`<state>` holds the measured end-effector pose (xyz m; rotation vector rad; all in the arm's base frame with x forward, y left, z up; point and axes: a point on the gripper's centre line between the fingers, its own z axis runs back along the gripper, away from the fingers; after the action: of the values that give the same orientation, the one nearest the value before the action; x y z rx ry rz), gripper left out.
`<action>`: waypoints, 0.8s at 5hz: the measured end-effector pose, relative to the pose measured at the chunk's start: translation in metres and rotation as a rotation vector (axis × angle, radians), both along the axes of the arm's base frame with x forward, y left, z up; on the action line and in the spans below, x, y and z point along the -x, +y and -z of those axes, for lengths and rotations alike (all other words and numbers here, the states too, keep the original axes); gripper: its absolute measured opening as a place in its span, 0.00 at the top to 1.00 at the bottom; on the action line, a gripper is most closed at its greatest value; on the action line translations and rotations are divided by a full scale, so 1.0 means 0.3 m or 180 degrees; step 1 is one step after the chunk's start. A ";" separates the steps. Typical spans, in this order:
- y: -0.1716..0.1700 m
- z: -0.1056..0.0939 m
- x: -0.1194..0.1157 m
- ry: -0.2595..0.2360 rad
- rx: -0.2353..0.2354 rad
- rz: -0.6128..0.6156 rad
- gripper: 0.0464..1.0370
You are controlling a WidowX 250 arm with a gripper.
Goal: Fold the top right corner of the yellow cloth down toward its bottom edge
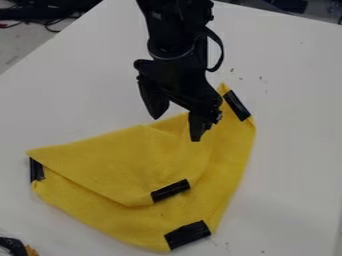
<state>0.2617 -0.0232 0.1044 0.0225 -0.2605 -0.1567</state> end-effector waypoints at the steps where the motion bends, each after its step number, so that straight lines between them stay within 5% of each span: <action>1: -0.001 0.019 0.007 0.0075 -0.0013 -0.0029 0.04; 3: -0.120 0.027 -0.017 0.0205 -0.0212 0.0123 0.04; 4: -0.142 0.020 -0.074 0.0236 -0.0134 0.0208 0.04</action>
<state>0.2838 -0.0658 0.0983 0.0499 -0.1840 -0.2275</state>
